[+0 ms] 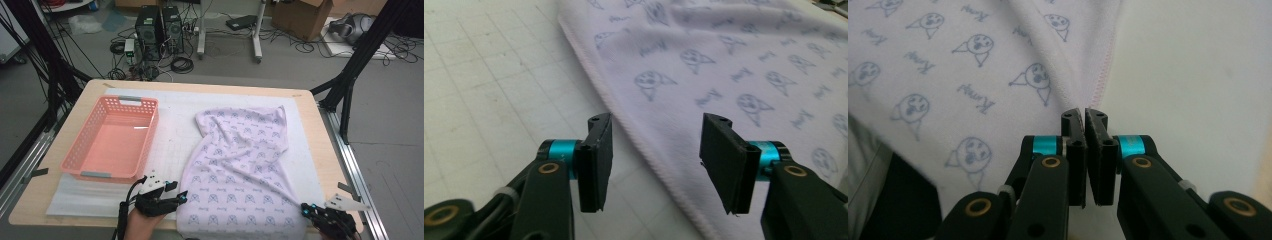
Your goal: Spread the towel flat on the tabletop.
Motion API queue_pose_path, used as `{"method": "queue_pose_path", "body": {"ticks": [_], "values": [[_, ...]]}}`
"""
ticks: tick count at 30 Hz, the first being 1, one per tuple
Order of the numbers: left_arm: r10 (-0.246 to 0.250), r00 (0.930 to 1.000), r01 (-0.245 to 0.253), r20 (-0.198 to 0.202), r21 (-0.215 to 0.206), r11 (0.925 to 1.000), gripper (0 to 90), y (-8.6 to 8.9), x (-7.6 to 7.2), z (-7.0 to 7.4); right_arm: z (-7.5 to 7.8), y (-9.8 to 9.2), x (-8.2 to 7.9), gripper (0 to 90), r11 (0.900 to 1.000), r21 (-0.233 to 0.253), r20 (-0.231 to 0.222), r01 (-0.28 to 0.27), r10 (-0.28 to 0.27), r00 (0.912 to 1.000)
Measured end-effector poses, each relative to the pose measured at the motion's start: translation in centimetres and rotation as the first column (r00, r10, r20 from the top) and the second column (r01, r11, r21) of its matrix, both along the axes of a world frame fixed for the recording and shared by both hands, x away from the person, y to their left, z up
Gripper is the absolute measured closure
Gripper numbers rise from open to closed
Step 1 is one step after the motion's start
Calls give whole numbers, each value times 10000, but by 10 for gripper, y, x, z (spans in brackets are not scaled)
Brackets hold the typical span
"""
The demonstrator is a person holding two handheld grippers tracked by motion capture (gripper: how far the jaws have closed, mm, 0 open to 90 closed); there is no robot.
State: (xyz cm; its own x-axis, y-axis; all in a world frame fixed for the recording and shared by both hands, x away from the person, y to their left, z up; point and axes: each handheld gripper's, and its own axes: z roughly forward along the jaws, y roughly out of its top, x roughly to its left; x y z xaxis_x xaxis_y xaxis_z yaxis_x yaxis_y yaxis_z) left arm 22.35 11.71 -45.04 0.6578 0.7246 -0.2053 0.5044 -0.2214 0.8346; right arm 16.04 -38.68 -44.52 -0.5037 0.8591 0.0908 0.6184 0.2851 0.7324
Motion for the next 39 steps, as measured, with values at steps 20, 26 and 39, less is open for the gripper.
{"method": "queue_pose_path", "body": {"ticks": [20, 26, 39], "values": [[22, 9985, 42, -549, 1163, 9932, 867, -21, 30, 1, 6, 16, 66, 626, 9981, -229, 215, 574, -569, 9982], [51, 9986, -2, -534, 922, 9957, 866, 10, 0, 1, 1, 30, 65, 639, 10000, 21, -49, -55, 55, 10000], [-288, 9979, 297, -583, 144, 9995, 627, 4, -5, 0, 3, 7, 0, 866, 9988, -217, 20, -429, 429, 9991]]}}
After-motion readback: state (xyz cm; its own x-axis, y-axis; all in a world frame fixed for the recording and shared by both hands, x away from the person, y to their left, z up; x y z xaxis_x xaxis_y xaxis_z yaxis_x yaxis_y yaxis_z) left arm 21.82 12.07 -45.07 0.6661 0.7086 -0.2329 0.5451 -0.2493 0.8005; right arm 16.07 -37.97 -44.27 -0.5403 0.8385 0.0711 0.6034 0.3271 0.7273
